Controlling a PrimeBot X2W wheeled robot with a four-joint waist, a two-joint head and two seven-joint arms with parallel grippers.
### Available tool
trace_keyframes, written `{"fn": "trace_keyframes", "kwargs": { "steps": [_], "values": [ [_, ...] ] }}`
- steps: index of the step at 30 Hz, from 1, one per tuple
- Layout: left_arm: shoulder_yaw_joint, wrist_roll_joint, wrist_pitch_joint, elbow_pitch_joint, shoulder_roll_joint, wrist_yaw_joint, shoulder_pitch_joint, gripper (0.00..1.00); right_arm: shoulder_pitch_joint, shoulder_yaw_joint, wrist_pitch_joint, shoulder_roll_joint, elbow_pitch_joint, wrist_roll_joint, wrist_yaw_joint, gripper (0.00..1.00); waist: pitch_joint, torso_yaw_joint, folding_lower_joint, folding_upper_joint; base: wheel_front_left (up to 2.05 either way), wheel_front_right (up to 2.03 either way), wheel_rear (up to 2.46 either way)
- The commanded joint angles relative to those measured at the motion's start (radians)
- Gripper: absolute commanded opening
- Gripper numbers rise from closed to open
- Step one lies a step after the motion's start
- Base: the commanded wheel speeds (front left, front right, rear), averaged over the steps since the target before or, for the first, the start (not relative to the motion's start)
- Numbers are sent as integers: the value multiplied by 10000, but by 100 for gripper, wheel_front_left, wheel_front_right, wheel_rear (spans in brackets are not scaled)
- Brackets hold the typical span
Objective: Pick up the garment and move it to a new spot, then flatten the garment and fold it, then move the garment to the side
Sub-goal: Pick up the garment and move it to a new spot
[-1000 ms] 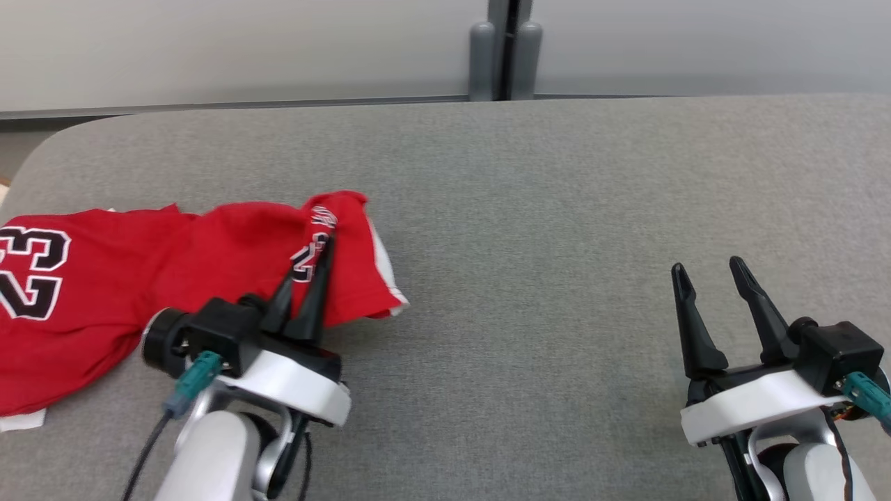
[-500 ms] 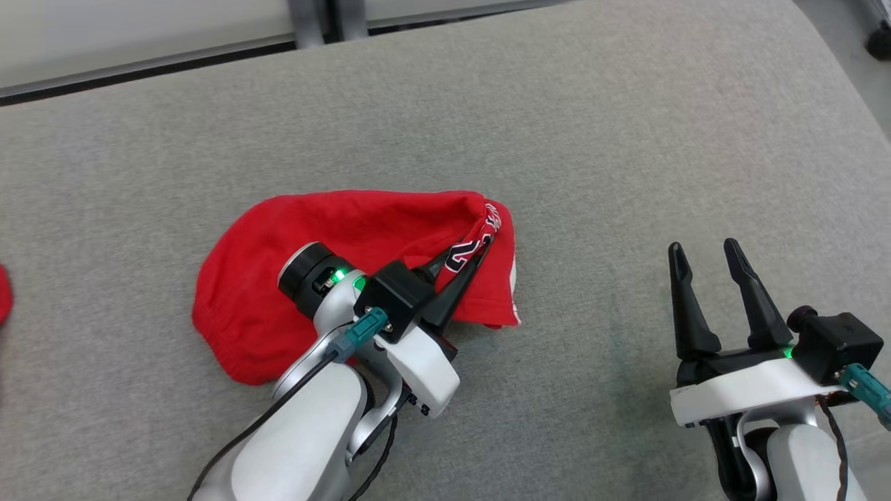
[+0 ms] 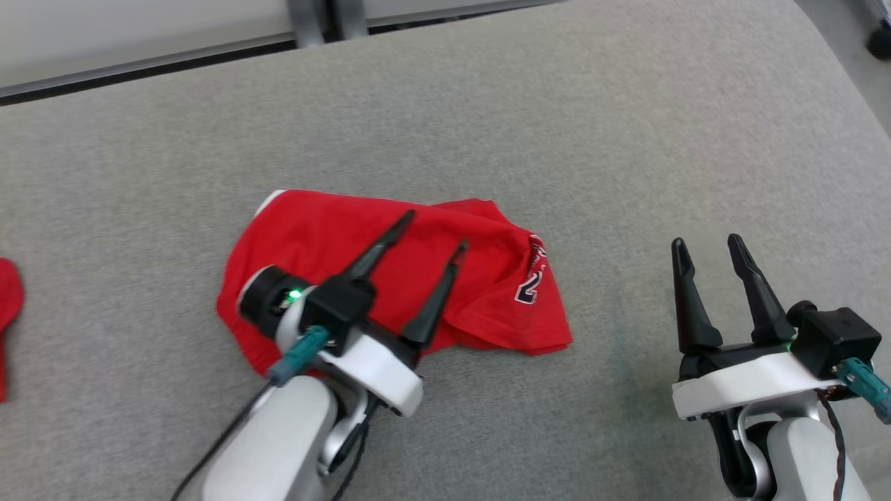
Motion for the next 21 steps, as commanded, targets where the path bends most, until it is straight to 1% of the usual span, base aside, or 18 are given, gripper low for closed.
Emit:
{"fn": "trace_keyframes", "kwargs": {
  "steps": [1, 6, 11, 13, 18, 20, 21],
  "values": [
    [170, -126, -103, -93, 88, 144, 153, 100, -75, -58, 45, -15, -28, -113, 0, 100, -316, 382, 0, 0, 0, 0, 0],
    [1233, -546, -399, -631, 405, 874, 859, 100, 130, -196, 341, -10, -252, -384, 0, 100, -745, 1157, 0, 0, 0, 0, 0],
    [2173, -940, -526, -822, 691, 1323, 1435, 100, 383, -293, 713, -40, -510, -615, 0, 100, -1156, 1935, 0, 0, 0, 0, 0],
    [2546, -1081, -559, -792, 814, 1472, 1670, 100, 484, -280, 857, -87, -619, -696, 0, 100, -1307, 2189, 0, 0, 0, 0, 0],
    [3231, -1232, -582, -852, 1135, 1672, 2301, 100, 749, -212, 1140, -184, -833, -686, 0, 100, -1647, 2627, 0, 0, 0, 0, 0],
    [3400, -1252, -582, -930, 1267, 1690, 2560, 100, 862, -224, 1217, -200, -895, -678, 0, 100, -1780, 2724, 0, 0, 0, 0, 0],
    [3417, -1275, -584, -990, 1286, 1631, 2689, 100, 940, -236, 1255, -207, -929, -671, 0, 100, -1841, 2764, 0, 0, 0, 0, 0]
  ]
}}
